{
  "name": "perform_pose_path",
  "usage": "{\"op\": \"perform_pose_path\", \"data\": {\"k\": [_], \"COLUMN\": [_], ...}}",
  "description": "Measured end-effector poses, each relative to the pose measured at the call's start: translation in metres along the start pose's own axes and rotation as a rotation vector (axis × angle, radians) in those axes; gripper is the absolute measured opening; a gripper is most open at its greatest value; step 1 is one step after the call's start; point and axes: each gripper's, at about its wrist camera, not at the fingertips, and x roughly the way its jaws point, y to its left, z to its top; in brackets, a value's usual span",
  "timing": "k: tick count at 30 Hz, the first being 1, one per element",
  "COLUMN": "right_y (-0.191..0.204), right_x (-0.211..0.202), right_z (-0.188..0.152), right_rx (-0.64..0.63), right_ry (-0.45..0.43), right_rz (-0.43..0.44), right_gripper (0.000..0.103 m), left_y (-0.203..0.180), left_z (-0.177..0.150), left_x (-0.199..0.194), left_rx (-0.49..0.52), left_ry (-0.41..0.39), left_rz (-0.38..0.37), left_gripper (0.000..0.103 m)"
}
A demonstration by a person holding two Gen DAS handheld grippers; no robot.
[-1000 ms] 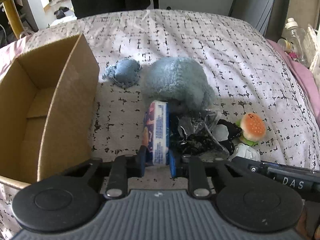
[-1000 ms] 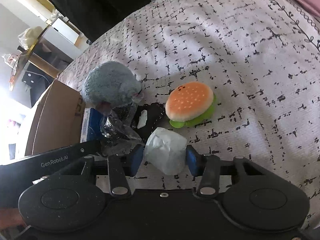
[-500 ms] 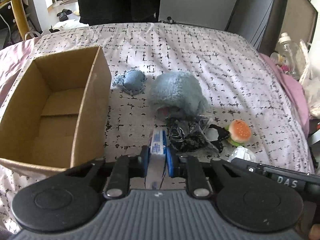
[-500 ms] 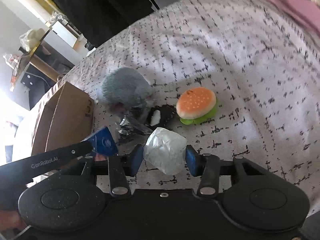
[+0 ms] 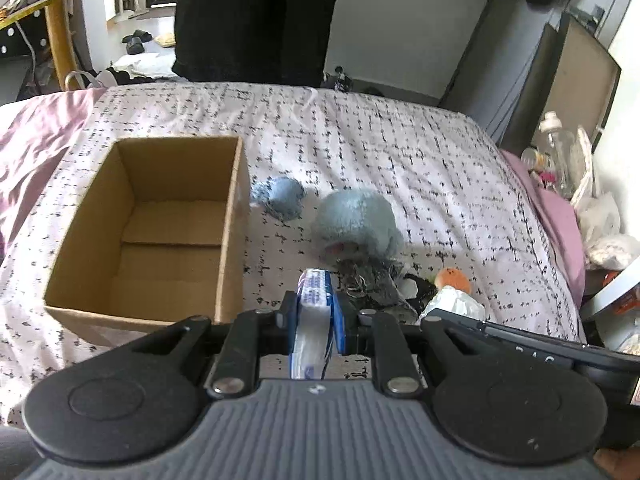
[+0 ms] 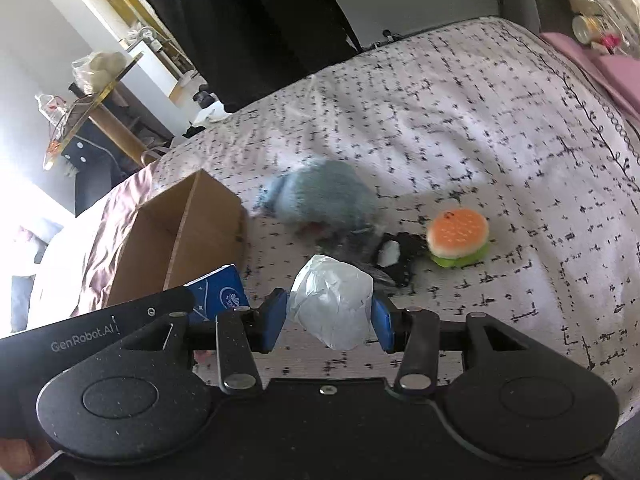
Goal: Organize soft objects
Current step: 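Carry the blue box with left tool into the cardboard box while right tool carries the white item there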
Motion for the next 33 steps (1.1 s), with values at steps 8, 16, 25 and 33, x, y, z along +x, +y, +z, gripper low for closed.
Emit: {"op": "perform_pose_path", "data": {"k": [8, 16, 25, 33], "right_y": [0.031, 0.061, 0.095, 0.12], "right_x": [-0.013, -0.014, -0.008, 0.006], "right_z": [0.004, 0.0, 0.0, 0.0], "right_rx": [-0.036, -0.066, -0.114, -0.147], "right_ry": [-0.025, -0.036, -0.032, -0.021], "right_rz": [0.026, 0.037, 0.045, 0.052], "right_gripper": [0.045, 0.045, 0.045, 0.045], "left_y": [0.025, 0.055, 0.092, 0.123], "left_z": [0.007, 0.011, 0.017, 0.025], "left_x": [-0.028, -0.045, -0.056, -0.058], "left_rx": [-0.037, -0.072, -0.113, -0.15], "left_ry": [-0.039, -0.066, -0.096, -0.115], "left_rz": [-0.005, -0.001, -0.008, -0.001], "left_gripper": [0.017, 0.017, 0.017, 0.012]}}
